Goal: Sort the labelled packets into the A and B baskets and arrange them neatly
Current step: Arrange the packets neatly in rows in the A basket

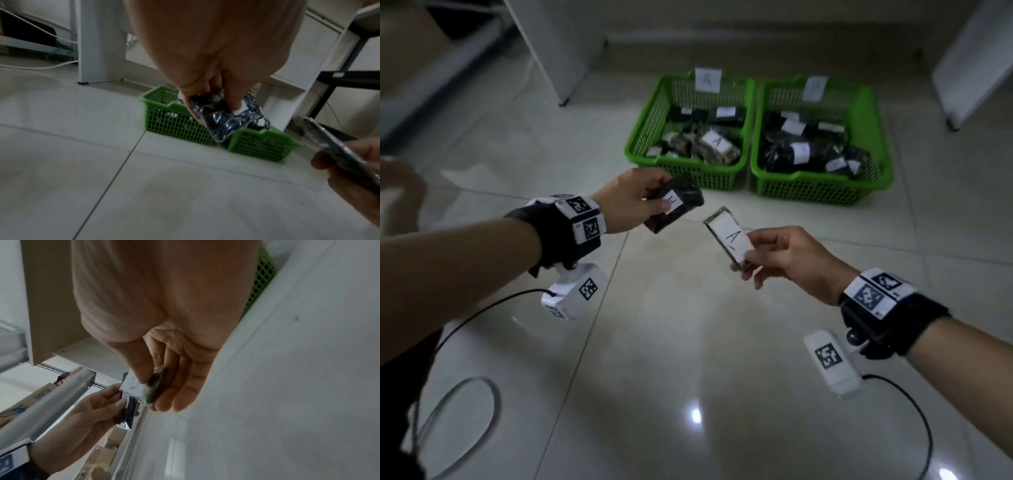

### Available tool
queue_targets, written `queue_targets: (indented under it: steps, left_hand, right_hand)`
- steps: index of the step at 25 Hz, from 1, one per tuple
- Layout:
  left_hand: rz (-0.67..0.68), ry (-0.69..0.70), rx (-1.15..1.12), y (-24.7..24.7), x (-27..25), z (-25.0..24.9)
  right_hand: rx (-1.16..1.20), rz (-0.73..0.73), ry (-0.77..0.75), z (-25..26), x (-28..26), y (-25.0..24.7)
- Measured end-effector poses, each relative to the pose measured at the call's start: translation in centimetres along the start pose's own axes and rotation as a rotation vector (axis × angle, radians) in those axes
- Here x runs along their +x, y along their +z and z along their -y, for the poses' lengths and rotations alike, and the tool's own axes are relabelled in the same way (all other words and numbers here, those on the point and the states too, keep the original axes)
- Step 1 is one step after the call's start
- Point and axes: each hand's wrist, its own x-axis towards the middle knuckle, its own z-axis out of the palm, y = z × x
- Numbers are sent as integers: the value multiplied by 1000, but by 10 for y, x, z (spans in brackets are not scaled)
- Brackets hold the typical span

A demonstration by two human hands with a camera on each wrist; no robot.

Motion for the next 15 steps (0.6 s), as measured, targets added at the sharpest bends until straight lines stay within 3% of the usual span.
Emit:
queue_targets:
  steps: [5, 10, 15]
  left_hand:
    - [-151, -56, -10, -37, 51, -36]
    - [-519, -140, -264, -28, 98, -34]
    - [-625, -276, -371, -43, 153, -9]
  right_hand:
    - [-158, -182, -61, 64, 36, -39]
    - [-363, -345, 22, 123, 100, -78]
    - [-546, -549, 95, 138, 162, -74]
